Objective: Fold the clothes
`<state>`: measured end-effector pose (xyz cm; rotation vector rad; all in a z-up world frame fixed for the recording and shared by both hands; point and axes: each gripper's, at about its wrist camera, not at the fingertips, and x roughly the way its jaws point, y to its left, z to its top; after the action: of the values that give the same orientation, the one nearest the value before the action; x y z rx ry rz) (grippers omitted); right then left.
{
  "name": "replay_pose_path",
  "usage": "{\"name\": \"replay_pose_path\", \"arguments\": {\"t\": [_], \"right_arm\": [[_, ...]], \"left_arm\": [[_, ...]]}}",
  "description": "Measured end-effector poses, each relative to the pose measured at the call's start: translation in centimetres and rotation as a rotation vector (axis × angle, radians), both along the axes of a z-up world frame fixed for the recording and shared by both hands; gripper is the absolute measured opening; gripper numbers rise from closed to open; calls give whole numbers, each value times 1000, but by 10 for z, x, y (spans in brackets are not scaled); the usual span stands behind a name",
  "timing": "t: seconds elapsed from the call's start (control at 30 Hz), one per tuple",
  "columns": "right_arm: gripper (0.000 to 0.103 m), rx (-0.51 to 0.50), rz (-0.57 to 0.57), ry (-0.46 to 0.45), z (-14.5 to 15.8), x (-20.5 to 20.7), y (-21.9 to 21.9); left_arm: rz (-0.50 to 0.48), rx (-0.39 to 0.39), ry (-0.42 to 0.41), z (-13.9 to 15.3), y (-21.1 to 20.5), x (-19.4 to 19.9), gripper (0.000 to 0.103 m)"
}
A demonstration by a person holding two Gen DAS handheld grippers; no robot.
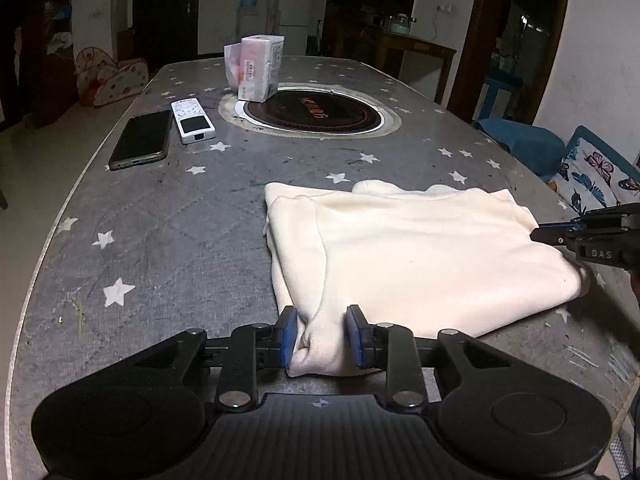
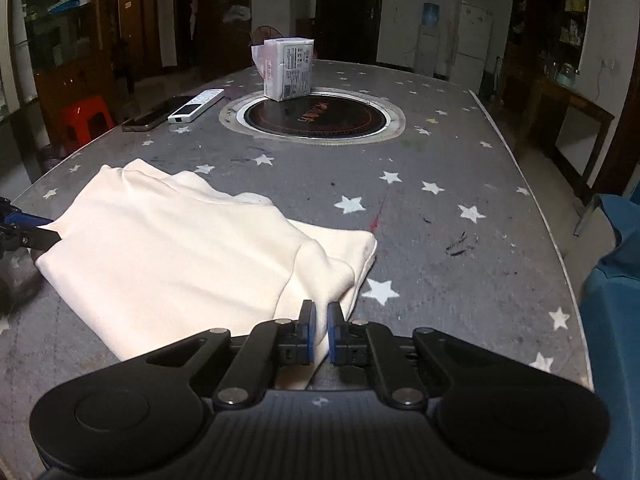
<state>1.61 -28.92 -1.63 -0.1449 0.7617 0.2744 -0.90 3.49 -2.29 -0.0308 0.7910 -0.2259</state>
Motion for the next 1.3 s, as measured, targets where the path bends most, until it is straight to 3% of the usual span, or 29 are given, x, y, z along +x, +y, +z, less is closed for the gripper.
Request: {"name": "replay_pose_path", "arguments": {"t": [0.13, 0.2, 0.33, 0.43, 0.5, 0.53, 0.67, 0.93, 1.13, 1.3], "right_arm": [[7, 27, 39, -11, 13, -13, 0], [7, 40, 64, -18, 20, -22, 1], [7, 55, 121, -18, 27, -37, 6], [7, 36, 134, 11, 14, -39, 13], [8, 29, 141, 19, 5, -39, 17], [9, 13, 152, 11, 4, -40, 19], [9, -41, 179, 15, 4, -42, 24], [10, -160, 230, 32, 6, -53, 34], [10, -174, 275, 79, 10, -84, 37], [10, -143, 287, 105, 21, -95, 32]], "left_arm": [[19, -17, -8, 4, 4, -1, 37], [30, -19, -13, 6, 5, -2, 48], [43, -28, 5, 3, 6, 0, 51], [42, -58, 29, 0, 8, 2, 45], [36, -81, 39, -1, 9, 3, 30], [32, -92, 41, -1, 8, 3, 27], [20, -71, 26, 3, 5, -1, 17], [3, -120, 58, 8, 12, -21, 15], [-34, -102, 63, 18, 12, -41, 16], [-65, -88, 67, 26, 13, -57, 25]]}}
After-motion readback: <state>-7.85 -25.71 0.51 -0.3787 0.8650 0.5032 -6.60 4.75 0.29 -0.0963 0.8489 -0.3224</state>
